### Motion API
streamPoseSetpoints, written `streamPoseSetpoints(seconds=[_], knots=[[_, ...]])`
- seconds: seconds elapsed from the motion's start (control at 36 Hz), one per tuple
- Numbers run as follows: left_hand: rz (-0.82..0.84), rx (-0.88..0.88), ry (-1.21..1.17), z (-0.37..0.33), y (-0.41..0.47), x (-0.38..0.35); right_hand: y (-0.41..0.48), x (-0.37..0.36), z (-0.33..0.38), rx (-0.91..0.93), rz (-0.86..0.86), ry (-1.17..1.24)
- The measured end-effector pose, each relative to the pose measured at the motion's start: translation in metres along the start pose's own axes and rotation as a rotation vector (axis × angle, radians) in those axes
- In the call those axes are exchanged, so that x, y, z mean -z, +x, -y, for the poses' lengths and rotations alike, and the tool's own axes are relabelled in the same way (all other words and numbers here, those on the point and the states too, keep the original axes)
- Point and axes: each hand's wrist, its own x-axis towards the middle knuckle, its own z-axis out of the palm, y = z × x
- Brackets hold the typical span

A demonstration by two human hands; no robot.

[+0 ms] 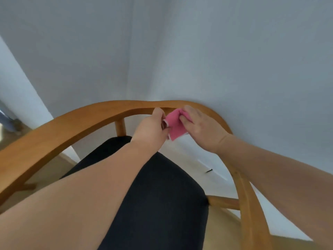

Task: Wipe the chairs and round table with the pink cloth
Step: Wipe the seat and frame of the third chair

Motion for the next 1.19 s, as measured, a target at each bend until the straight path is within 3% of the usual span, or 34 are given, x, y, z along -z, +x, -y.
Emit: streamPoseSetpoints(seconds=[0.08,0.19,0.33,0.42,0.47,0.56,0.67,0.81,0.94,1.06,1.19], knots=[[-0.028,0.000,-0.062,0.006,0.015,-0.022,0.003,-0.009,-0.016,-0.003,0.077,-0.210],[-0.037,0.006,-0.078,0.015,0.024,-0.035,0.011,-0.019,-0.031,0.227,0.016,-0.485],[-0.052,0.037,-0.053,0.026,0.021,-0.032,0.011,-0.024,-0.033,0.361,0.112,-0.713],[-0.153,-0.028,0.218,0.037,0.010,-0.019,0.012,-0.030,-0.029,0.346,0.247,-0.836],[-0.254,-0.171,0.451,0.048,0.001,-0.008,0.014,-0.035,-0.024,0.350,0.308,-0.925],[-0.180,-0.200,0.881,0.066,-0.008,0.008,0.015,-0.042,-0.015,0.378,0.410,-1.086],[-0.026,0.034,1.041,0.082,-0.019,0.018,0.015,-0.050,-0.011,0.336,0.397,-0.999],[0.007,0.092,1.029,0.086,-0.018,0.023,0.006,-0.049,-0.023,0.346,0.395,-0.898],[0.000,0.108,0.981,0.078,-0.020,0.016,-0.046,-0.050,-0.031,0.258,0.561,-0.775],[0.019,0.099,0.969,0.076,-0.021,0.020,-0.107,-0.049,-0.020,0.201,0.809,-0.652],[0.053,0.074,0.992,0.075,-0.023,0.027,-0.151,-0.042,-0.008,0.152,0.902,-0.496]])
